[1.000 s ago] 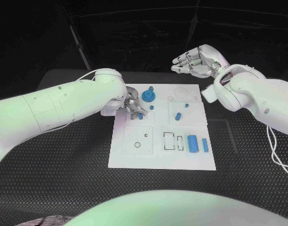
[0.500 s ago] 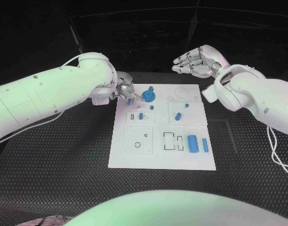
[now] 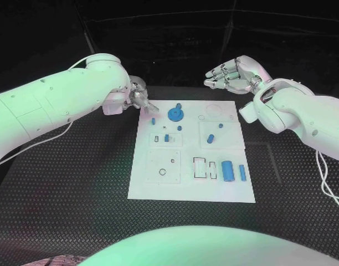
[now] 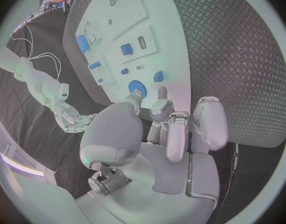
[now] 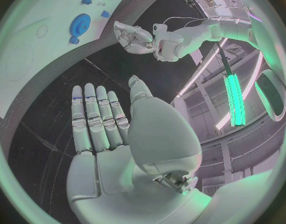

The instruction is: Assemble the parts on the task board

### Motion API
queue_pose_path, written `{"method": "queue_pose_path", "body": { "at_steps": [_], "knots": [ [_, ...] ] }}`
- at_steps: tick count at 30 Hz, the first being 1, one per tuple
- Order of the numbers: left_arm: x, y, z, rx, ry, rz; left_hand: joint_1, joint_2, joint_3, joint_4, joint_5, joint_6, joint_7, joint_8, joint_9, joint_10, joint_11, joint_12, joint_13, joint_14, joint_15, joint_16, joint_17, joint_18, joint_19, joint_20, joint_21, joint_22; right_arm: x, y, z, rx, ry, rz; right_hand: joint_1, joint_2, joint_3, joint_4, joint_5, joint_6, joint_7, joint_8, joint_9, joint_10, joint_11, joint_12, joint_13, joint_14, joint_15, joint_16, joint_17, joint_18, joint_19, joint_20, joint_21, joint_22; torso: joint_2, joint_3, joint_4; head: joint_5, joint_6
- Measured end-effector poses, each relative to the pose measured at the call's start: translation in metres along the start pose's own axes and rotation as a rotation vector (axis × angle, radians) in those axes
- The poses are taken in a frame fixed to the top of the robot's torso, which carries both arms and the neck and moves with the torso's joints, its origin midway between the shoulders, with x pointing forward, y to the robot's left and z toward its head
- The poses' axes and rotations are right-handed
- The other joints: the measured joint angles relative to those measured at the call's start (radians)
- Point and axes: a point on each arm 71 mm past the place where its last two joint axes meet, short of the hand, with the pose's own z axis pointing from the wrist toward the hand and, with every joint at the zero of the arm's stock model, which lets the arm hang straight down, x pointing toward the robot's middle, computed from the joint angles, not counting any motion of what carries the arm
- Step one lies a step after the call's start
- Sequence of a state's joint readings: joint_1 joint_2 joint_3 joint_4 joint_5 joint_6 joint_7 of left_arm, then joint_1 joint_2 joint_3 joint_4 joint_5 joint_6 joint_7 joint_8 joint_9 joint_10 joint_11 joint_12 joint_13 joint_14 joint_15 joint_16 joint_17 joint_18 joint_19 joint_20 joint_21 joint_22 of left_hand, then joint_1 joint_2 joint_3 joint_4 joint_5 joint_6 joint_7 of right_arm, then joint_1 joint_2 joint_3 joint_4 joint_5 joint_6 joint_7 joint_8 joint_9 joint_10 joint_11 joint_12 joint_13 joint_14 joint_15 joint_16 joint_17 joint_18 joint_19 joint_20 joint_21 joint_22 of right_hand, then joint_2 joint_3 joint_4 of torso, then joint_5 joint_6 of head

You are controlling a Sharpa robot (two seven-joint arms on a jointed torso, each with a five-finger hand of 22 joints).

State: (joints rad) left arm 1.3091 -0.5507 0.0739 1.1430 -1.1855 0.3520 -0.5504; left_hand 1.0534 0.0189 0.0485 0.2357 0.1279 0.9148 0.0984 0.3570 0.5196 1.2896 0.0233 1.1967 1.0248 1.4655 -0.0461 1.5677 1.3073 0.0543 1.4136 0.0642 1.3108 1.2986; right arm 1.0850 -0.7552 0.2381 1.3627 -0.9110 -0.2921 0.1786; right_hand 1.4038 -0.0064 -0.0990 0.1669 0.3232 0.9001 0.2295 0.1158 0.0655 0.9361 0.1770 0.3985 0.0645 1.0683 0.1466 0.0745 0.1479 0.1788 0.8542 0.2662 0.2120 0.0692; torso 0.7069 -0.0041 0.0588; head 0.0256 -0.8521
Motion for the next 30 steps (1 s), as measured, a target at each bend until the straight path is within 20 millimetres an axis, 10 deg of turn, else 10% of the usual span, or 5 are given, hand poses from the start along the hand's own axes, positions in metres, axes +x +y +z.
{"method": "queue_pose_path", "body": {
  "at_steps": [30],
  "knots": [
    [0.004,-0.01,0.038,-0.089,0.144,0.031,0.0,-0.012,-0.073,0.026,0.0,0.036,0.0,-0.027,-0.025,0.008,0.0,0.019,0.019,0.0,0.0,0.0,0.0,0.0,0.014,0.007,0.017,0.009,0.006,0.003,0.003,-0.007,0.009,0.008,0.0,0.0,0.0,0.0,0.005,0.005,0.001,0.0,0.0,0.0,0.0,0.0,0.0,0.0,0.0,0.0,0.0,0.0,0.0,0.0,-0.004,0.0,0.003,-0.0012,-0.0022,0.004,0.003]
  ]
}}
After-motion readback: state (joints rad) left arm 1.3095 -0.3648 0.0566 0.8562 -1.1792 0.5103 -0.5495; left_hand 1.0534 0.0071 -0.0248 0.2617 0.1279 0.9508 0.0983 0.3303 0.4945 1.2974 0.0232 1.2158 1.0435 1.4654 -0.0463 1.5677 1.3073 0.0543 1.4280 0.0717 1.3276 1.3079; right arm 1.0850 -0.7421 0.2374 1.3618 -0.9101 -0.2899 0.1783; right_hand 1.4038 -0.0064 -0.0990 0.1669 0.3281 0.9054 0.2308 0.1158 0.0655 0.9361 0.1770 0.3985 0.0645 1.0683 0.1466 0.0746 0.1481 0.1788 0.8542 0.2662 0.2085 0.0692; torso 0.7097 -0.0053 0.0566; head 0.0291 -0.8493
